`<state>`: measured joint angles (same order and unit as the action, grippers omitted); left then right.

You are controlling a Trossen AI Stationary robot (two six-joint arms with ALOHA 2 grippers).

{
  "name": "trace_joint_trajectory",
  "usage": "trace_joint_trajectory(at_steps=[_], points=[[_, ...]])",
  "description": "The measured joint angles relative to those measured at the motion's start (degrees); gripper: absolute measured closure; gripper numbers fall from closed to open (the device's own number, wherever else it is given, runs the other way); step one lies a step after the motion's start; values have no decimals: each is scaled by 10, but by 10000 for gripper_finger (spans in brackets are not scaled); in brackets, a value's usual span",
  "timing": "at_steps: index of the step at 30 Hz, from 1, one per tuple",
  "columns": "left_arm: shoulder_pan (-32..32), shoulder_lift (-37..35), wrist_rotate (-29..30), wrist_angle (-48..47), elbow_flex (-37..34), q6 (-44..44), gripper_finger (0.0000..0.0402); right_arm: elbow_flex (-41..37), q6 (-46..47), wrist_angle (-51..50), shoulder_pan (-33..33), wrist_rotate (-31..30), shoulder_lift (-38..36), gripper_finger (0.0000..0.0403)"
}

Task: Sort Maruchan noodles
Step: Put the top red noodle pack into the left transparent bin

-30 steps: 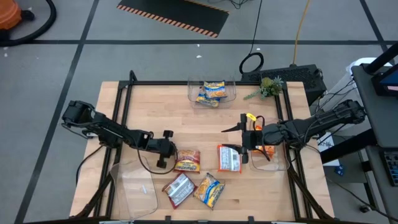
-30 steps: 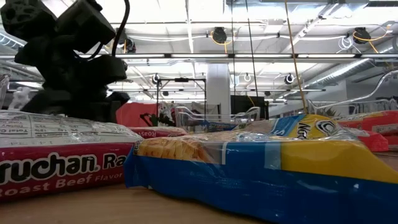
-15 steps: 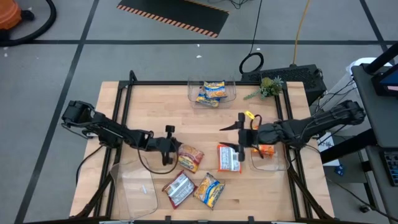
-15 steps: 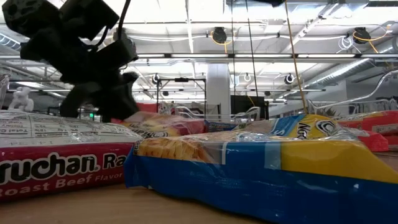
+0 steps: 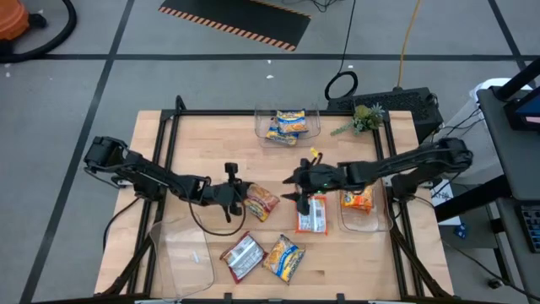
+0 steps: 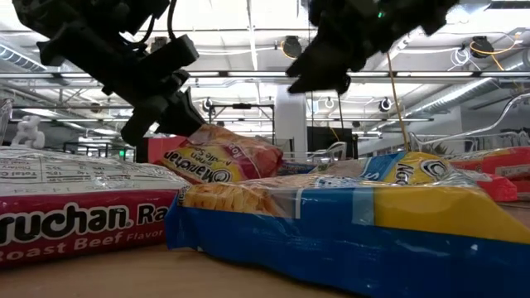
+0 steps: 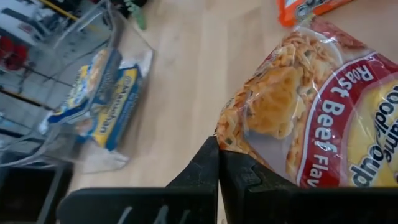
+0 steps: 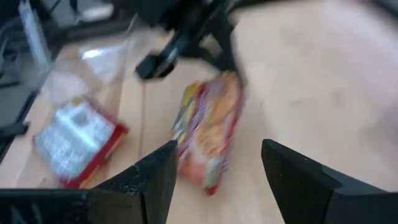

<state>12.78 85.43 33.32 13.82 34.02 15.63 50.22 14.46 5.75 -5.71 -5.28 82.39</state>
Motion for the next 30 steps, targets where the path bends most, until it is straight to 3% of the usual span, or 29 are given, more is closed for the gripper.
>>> trace_joint_trajectory(at_steps=[2,11,18,21,30], points=[[1,0,14,0,0,9,401,0,-1,10,5,26,25,177],[5,0,33,29,0,59,401,1,8,56,30,37,70,175],[5,0,33,62,0,87,401,1,23,124,31,42,132,132],[5,0,33,60,0,87,401,1,29,159,35,73,151,122],[5,0,28,63,0,87,401,1,47,215,49,87,207,135]])
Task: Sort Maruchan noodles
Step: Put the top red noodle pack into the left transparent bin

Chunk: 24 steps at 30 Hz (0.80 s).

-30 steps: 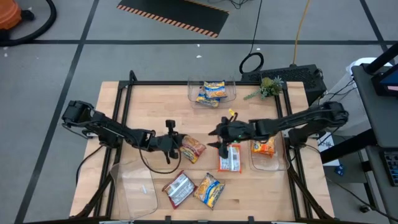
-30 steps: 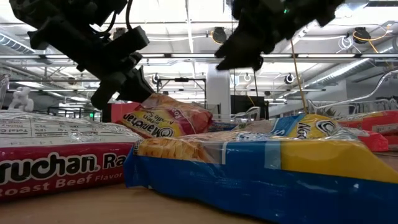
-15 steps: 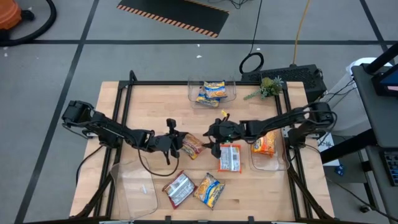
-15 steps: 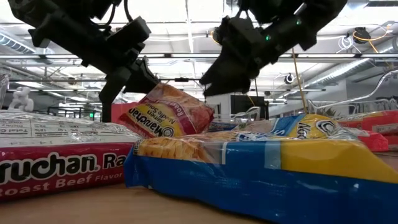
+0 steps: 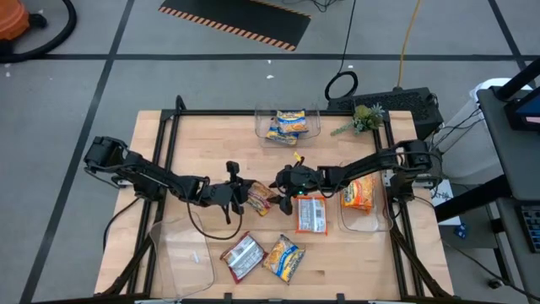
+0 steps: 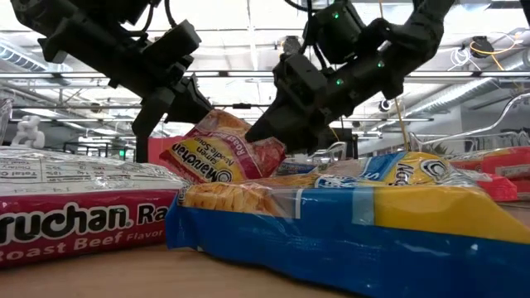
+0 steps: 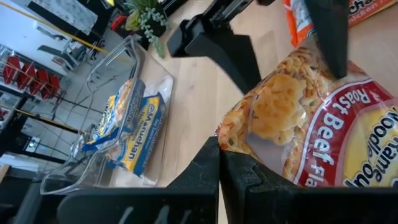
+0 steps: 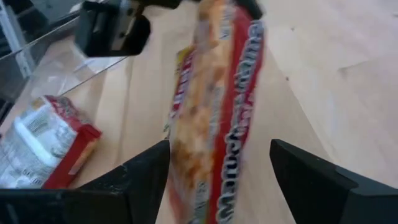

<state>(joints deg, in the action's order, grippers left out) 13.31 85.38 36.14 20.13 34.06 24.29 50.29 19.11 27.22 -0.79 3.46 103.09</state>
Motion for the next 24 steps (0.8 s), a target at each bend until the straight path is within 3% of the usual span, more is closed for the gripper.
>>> trace_joint_trajectory(at_steps=[8,18,24], points=[[6,0,-2,13,0,3,401,0,15,8,17,101,9,179],[18,0,-2,28,0,5,401,0,12,10,27,103,9,280],[18,0,-1,28,0,-15,400,0,6,13,27,102,9,310]])
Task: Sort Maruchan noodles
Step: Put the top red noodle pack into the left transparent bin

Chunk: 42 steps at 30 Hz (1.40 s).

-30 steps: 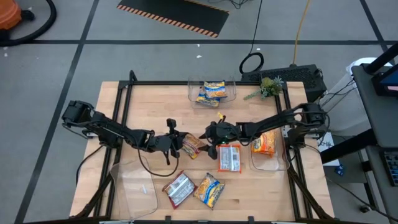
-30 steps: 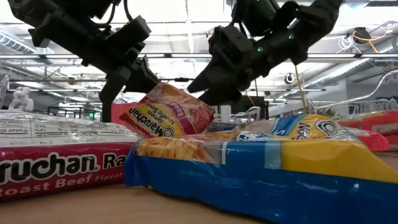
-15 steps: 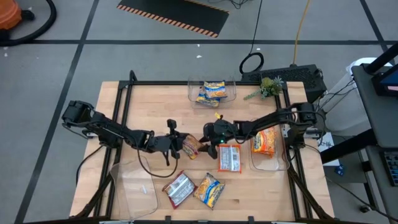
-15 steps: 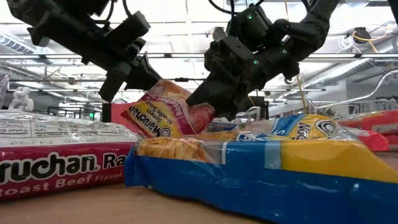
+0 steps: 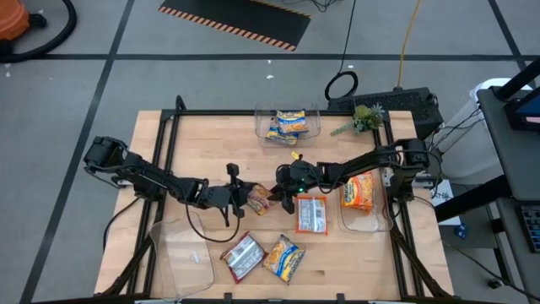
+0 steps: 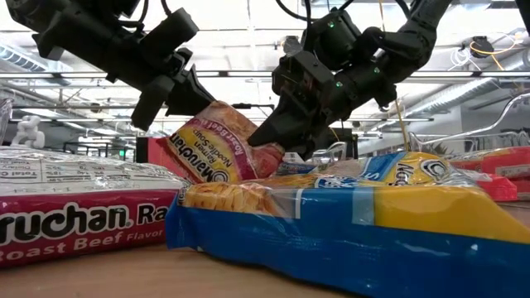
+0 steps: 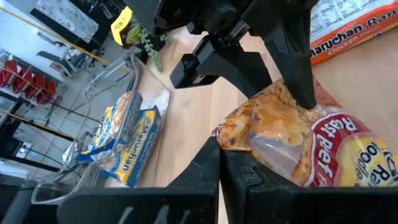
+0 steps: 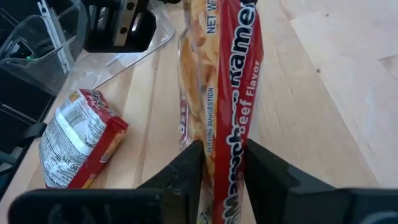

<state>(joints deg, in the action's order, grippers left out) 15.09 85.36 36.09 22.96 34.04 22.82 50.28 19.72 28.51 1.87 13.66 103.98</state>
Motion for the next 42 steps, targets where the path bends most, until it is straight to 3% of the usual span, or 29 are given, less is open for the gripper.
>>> trace_joint_trajectory(at_steps=[6,12,20,29,36,42], points=[[0,0,14,1,0,-35,370,0,-9,-2,2,0,-3,312],[-1,-12,18,0,0,-93,309,-1,-22,-12,7,1,-22,312],[-3,-102,10,-21,0,-195,239,-1,-46,-50,8,-2,-66,323],[1,-178,-15,-109,0,-294,231,0,-55,-70,8,-2,-81,380],[-1,-160,-30,-175,0,-367,231,0,-59,-82,8,-1,-80,400],[-8,-124,-85,-182,-10,-426,224,0,-60,-74,8,-1,-80,402]])
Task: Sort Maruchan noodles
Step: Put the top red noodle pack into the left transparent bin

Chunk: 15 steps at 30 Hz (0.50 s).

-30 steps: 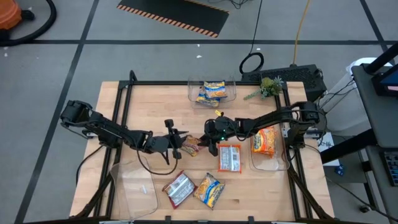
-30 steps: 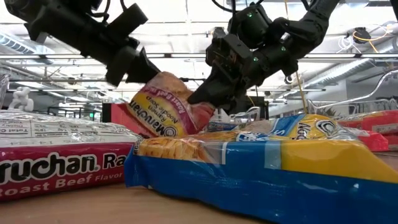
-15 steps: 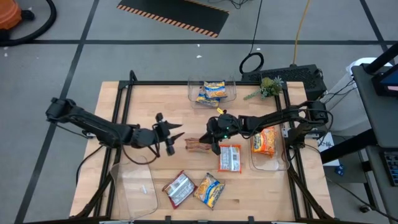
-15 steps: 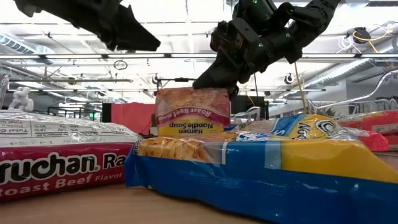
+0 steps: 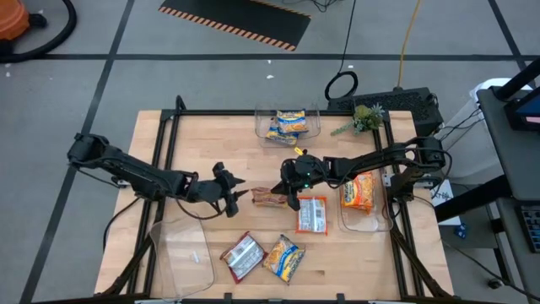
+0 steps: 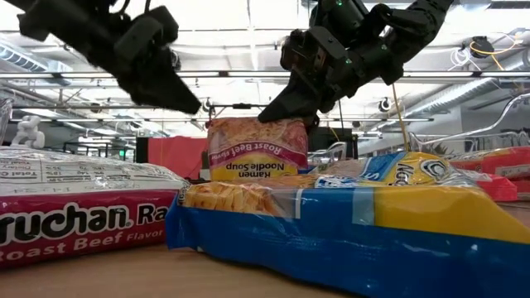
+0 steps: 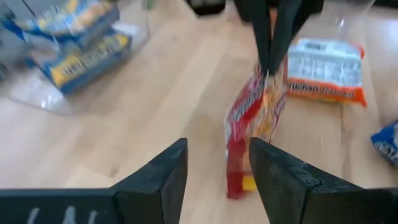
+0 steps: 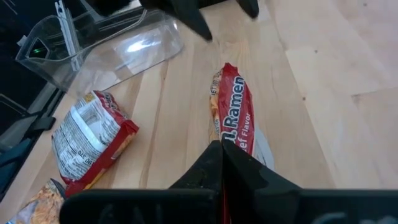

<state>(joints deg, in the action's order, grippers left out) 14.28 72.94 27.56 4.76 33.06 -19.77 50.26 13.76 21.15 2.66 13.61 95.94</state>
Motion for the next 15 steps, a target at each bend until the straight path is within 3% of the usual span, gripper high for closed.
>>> trace_joint_trajectory(at_steps=[4,9,15], points=[[0,30,-1,20,-14,-10,189,0,-1,1,0,0,0,402],[0,78,3,116,-34,0,122,0,-1,2,0,2,0,403],[-3,133,-38,174,-39,25,65,0,-1,2,0,2,0,403]])
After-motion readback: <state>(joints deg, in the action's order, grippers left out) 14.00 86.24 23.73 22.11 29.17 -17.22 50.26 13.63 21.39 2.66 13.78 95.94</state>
